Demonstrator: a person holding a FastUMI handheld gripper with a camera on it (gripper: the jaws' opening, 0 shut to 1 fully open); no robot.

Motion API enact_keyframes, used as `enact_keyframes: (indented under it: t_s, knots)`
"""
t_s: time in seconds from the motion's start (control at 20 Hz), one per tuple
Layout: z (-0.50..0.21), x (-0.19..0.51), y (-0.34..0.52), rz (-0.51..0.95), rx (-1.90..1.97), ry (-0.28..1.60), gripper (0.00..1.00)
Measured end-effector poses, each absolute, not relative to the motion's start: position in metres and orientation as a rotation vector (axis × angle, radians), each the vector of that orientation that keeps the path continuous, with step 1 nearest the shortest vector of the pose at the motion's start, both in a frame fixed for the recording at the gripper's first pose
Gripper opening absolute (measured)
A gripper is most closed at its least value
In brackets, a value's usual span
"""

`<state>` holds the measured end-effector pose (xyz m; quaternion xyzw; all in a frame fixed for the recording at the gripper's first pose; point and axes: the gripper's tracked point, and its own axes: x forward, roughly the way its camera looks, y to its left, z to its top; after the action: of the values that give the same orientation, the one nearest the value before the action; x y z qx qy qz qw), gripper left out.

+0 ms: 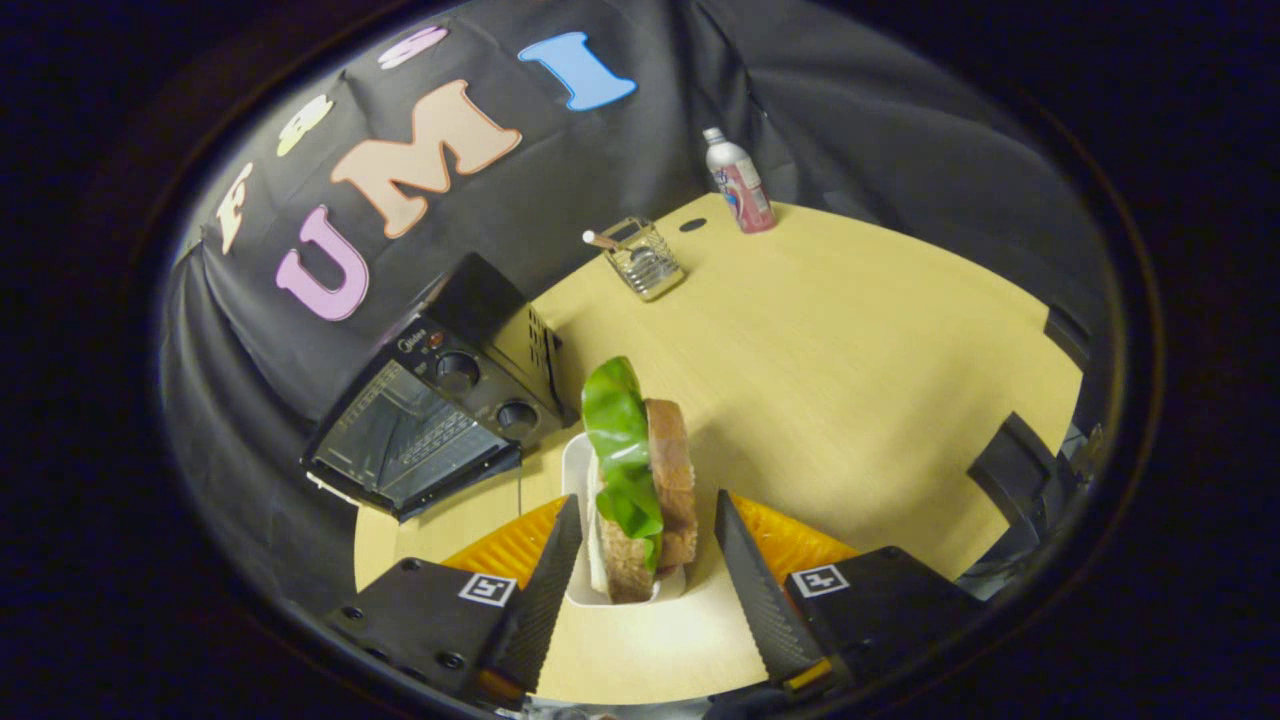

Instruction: Open the toaster oven, put the food inside, and close the toaster oven door.

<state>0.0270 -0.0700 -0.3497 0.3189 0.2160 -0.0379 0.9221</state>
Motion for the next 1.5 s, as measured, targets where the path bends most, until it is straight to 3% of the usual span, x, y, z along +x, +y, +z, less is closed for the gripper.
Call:
enact_keyframes:
  t_s: [0.45,1.0,1.5]
  knots:
    - [-0.338,0.019,-0.050,-0.021,0.733,0.433,0.33]
    - [-0.276,0.020,-0.019,-0.023,1.013,0.215,0.33]
    - [-0.254,0.061,0.112,0.034,1.227,0.163,0.33]
